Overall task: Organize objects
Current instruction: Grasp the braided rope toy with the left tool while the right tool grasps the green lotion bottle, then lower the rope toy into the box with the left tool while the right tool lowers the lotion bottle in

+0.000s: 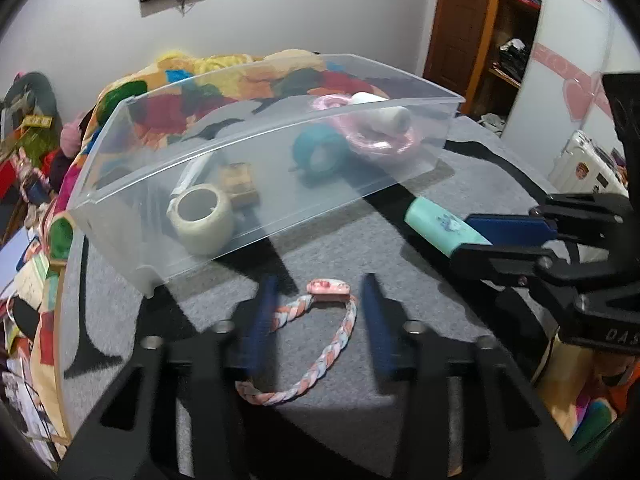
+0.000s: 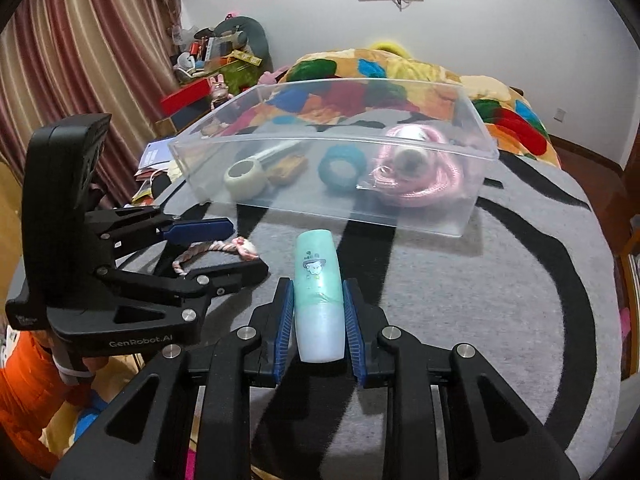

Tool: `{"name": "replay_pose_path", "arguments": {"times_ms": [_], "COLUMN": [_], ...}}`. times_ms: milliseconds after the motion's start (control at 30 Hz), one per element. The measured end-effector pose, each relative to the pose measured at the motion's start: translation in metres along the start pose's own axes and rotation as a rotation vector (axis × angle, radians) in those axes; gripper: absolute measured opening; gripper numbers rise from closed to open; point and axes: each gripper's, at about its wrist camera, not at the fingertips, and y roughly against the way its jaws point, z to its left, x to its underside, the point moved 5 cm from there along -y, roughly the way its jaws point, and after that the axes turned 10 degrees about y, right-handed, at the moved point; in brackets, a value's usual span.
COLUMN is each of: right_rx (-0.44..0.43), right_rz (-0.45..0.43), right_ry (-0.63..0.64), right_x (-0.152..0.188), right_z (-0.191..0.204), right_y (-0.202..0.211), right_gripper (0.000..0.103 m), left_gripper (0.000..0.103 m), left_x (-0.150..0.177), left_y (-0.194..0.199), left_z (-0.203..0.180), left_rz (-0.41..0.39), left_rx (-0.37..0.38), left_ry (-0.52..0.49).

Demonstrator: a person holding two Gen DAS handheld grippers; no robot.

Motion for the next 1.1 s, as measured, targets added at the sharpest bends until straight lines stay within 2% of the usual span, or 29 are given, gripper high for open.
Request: {"name": "replay_pose_path", "arguments": {"times_ms": [67, 100, 467, 833, 933, 1100], "right_rx": [0.002, 0.002, 0.014, 0.043, 0.05, 0.072], "right_rz": [-0.002, -0.005, -0.073, -0.177, -0.182, -0.161], "right_ry": [-0.003, -0.007, -0.031, -0.061, -0.065, -0.062], "right_x": [0.0, -0.001, -0.025, -0.081, -0.095, -0.11], "right_z": [-0.001, -0.001, -0.006, -0.018, -0.019, -0.022], "right_y": [0.001, 0.0, 0.014, 0.027, 0.022, 0.004], "right_gripper": [0.023, 0.023, 0.023, 0.023, 0.023, 0.023], "left_gripper": [0.022, 0.021, 0.021, 0.021, 0.021, 0.021], "left_x": [0.001, 0.001, -0.016, -0.077, -0.092, -0.108], "left_y": [0.002, 0.003, 0.033, 0.083, 0.082, 0.058], "left_z": [-0.001, -0.001, 0.013, 0.033, 0.04, 0.054], "left_rz": [-0.008, -0.01, -0.096, -0.268, -0.275, -0.229], "left_rx": [0.0, 0.003, 0.014, 0.011, 0.0, -0.004], "left_ry": [-0.008, -0.008, 0.046, 0.117, 0.131, 0.168]}}
